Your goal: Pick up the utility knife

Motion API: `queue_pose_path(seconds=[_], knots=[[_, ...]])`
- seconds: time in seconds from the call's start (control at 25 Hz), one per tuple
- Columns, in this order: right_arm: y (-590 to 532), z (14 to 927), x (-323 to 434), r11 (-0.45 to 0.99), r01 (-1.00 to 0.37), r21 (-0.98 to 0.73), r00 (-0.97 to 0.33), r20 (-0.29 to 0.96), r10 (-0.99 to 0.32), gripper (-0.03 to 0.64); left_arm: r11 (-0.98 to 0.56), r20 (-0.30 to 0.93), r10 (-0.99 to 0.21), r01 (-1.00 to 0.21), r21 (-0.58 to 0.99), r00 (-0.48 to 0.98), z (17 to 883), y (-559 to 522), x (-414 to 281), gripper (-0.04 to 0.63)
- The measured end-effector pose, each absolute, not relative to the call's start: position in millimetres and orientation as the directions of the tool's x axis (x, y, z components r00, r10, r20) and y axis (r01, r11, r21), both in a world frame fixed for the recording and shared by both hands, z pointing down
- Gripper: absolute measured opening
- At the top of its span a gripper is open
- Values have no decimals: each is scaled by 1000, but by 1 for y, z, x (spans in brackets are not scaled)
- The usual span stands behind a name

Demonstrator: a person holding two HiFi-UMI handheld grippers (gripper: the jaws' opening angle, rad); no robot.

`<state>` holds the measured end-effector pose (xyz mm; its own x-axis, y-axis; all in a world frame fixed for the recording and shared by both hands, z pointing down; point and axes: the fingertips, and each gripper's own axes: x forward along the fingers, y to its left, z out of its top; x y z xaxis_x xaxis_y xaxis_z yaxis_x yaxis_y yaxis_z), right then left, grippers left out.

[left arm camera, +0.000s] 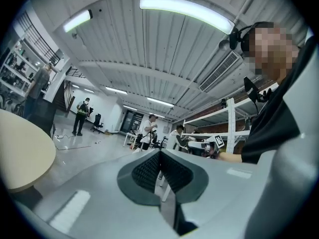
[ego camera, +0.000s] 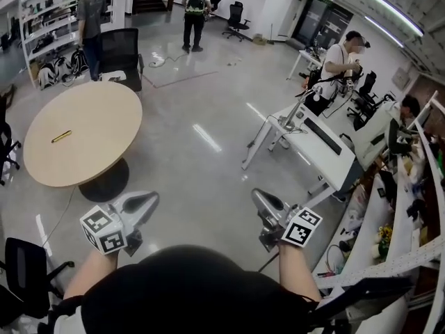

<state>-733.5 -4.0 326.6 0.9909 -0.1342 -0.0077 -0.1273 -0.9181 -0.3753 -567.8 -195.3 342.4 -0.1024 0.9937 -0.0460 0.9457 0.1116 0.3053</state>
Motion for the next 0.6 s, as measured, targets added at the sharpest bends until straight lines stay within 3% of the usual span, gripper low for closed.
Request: queue_pose_path(seconds=[0.24,0.6], knots=[[79,324,-749,-905,-191,-379,980,-29,-195,14,88,-46,996,948,307,-78,333,-111,-599,0],[170,347,-762,-910,-155,-384,986,-4,-166,14,81,15,996,949,303,-90,340,-24,-609,0]])
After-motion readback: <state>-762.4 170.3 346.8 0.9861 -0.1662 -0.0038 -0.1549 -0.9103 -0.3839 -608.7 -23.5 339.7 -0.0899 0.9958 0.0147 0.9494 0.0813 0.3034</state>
